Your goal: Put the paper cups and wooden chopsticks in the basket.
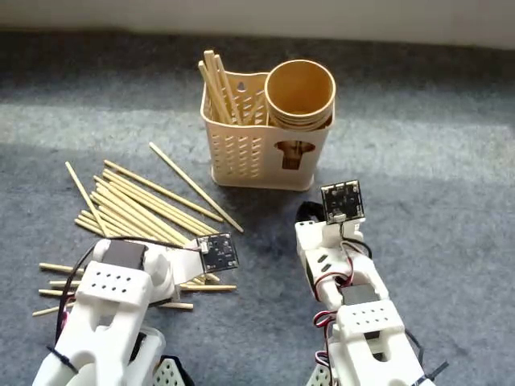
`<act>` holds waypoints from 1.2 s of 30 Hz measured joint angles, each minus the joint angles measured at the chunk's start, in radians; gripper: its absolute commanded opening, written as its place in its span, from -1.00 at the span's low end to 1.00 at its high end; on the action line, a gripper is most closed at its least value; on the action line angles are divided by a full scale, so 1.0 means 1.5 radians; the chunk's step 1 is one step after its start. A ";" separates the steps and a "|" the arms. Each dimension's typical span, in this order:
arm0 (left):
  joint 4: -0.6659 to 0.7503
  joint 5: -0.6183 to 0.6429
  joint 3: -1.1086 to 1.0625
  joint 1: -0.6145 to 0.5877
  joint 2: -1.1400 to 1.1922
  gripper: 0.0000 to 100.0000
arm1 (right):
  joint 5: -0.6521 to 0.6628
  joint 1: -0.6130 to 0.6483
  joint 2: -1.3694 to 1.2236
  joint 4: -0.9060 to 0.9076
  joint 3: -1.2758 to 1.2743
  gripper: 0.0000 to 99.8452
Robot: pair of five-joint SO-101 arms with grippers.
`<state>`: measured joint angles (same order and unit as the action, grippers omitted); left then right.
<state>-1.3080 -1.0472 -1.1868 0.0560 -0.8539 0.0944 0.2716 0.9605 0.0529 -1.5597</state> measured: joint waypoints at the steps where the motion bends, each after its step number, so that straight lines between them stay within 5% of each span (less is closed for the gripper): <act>1: -0.011 0.000 0.011 0.000 0.000 -0.99 | 0.000 0.000 0.000 0.000 0.000 -0.95; 10: -0.049 0.105 0.128 0.000 0.000 -0.99 | 0.000 0.000 0.000 0.000 0.000 -0.95; 30: -0.053 0.494 0.477 0.000 0.000 -0.99 | 0.000 0.000 0.000 0.000 0.000 -0.96; 36: 0.038 0.614 0.544 0.000 0.000 -0.99 | 0.000 0.000 0.000 0.000 0.000 -0.96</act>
<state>-1.2513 -0.1266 -0.3705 0.0560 -0.8539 0.0944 0.2716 0.9605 0.0529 -1.5597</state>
